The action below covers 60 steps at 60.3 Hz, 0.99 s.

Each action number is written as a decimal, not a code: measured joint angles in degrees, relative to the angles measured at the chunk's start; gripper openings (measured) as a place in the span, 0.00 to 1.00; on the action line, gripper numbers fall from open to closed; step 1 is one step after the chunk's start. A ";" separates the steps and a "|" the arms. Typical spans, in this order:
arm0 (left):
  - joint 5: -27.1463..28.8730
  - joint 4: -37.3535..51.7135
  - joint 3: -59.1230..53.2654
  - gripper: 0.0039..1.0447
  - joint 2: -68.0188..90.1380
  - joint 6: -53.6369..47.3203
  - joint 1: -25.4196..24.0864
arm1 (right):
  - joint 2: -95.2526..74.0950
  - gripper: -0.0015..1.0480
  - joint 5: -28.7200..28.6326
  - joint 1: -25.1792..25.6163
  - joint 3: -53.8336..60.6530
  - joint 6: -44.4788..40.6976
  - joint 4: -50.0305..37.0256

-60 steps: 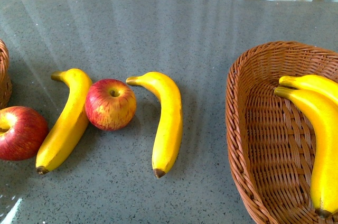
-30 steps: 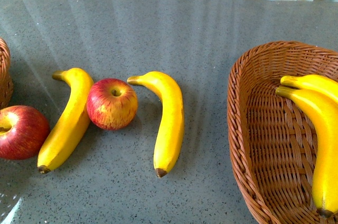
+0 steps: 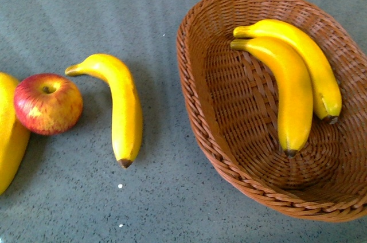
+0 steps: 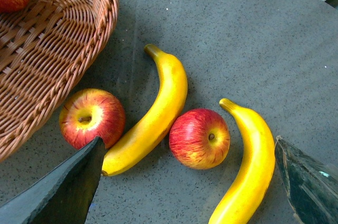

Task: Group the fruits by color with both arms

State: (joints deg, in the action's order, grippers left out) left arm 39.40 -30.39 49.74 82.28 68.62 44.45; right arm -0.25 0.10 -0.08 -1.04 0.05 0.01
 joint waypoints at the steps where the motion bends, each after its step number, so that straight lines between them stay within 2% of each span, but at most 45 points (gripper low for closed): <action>1: -0.02 0.02 0.00 0.91 0.24 0.02 -0.28 | 0.02 0.91 0.00 0.00 0.00 -0.02 0.00; 13: -2.27 1.57 -0.61 0.91 3.28 0.31 -5.68 | 0.02 0.91 0.00 0.00 0.00 -0.02 0.00; 36: -11.04 -1.11 -0.17 0.91 5.55 9.77 -9.75 | 0.02 0.91 -0.02 0.00 0.00 -0.02 0.00; 60: -12.76 -1.68 2.67 0.91 11.15 18.69 -16.48 | 0.02 0.91 -0.02 0.00 0.00 -0.02 0.00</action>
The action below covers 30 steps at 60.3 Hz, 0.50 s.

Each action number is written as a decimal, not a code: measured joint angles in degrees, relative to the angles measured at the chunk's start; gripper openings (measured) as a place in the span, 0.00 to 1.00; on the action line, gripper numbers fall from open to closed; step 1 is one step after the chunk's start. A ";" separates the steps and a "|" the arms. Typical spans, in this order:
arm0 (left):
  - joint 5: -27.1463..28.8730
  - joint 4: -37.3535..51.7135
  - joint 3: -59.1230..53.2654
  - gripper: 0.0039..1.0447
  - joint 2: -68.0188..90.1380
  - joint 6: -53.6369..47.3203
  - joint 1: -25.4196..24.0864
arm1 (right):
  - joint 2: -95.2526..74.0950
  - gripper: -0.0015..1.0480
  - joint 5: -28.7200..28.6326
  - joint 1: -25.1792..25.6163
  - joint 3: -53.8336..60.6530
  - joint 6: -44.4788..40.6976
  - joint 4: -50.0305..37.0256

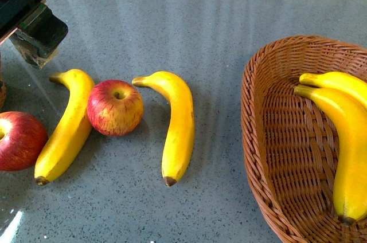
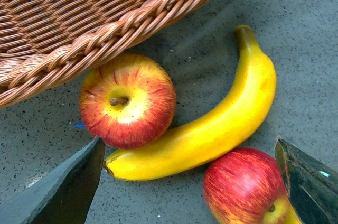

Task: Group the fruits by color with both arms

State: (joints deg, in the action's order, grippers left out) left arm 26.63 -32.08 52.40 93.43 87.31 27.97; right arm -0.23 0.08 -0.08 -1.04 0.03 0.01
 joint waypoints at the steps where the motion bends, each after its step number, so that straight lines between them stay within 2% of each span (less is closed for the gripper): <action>1: -0.09 -0.26 0.07 0.91 0.20 0.50 -0.09 | 0.00 0.91 0.00 0.00 0.00 0.00 0.00; 30: -1.22 -1.60 0.28 0.91 2.51 7.17 -1.27 | 0.00 0.91 0.00 0.00 0.00 0.00 0.00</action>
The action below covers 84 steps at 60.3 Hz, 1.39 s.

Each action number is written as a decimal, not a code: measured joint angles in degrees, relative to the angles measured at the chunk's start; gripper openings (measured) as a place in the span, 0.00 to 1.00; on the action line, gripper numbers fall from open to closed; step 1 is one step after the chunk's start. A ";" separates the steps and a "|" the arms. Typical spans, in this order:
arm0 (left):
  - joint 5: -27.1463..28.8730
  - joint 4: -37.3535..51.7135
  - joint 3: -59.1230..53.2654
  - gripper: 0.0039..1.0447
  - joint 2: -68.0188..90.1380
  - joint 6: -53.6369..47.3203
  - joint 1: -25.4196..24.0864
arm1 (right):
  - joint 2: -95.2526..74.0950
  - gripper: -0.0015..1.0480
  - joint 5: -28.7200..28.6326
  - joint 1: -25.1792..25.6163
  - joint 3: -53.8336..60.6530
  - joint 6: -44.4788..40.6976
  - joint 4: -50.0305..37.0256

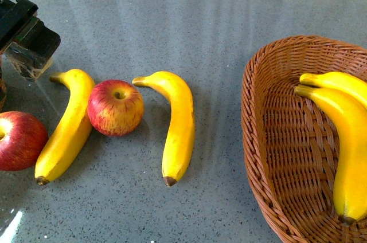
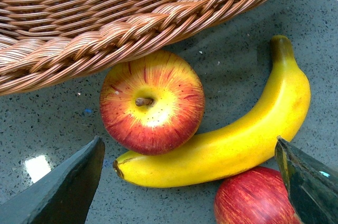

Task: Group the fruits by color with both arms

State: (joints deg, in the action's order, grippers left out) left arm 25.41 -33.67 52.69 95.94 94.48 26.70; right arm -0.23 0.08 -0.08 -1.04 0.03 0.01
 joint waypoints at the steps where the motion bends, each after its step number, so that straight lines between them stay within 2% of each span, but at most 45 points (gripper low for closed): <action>1: 0.00 0.00 -0.02 0.91 0.04 0.20 -0.04 | 0.00 0.91 0.00 0.00 0.00 0.00 0.00; 84: -2.27 3.37 -2.34 0.91 4.59 6.84 0.09 | 0.00 0.91 0.02 0.00 0.00 0.00 0.00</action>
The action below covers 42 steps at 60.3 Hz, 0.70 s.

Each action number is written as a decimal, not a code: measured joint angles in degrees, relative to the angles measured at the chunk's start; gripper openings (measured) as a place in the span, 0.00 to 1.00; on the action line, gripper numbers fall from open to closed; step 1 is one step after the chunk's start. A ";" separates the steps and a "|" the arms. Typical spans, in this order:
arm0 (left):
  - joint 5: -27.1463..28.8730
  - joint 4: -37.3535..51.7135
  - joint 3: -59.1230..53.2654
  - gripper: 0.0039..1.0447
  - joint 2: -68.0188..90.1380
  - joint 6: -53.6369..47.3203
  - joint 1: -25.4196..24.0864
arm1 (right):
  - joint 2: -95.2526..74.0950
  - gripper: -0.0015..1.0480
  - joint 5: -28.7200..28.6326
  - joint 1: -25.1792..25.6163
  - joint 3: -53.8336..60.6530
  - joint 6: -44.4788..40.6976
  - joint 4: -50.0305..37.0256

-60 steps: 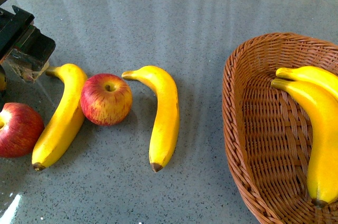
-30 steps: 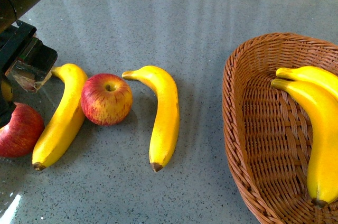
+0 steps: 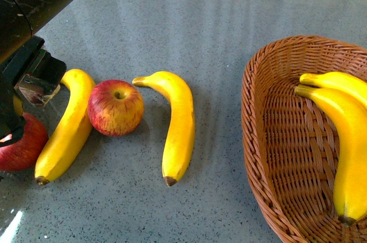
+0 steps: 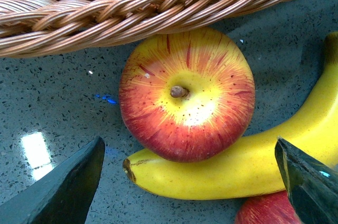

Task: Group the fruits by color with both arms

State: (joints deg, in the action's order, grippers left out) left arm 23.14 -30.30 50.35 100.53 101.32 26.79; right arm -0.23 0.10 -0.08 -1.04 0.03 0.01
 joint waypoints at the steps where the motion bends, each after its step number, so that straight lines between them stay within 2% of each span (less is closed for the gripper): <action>1: -0.07 0.04 0.00 0.91 0.09 0.02 0.00 | 0.00 0.91 -0.02 0.00 0.00 0.00 0.00; 42: -0.07 0.31 0.00 0.91 1.31 1.01 -0.28 | 0.00 0.91 0.00 0.00 0.00 0.00 0.00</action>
State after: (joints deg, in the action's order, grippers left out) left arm 23.07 -30.00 50.35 101.84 102.32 26.50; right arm -0.23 0.10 -0.08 -1.04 0.03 0.01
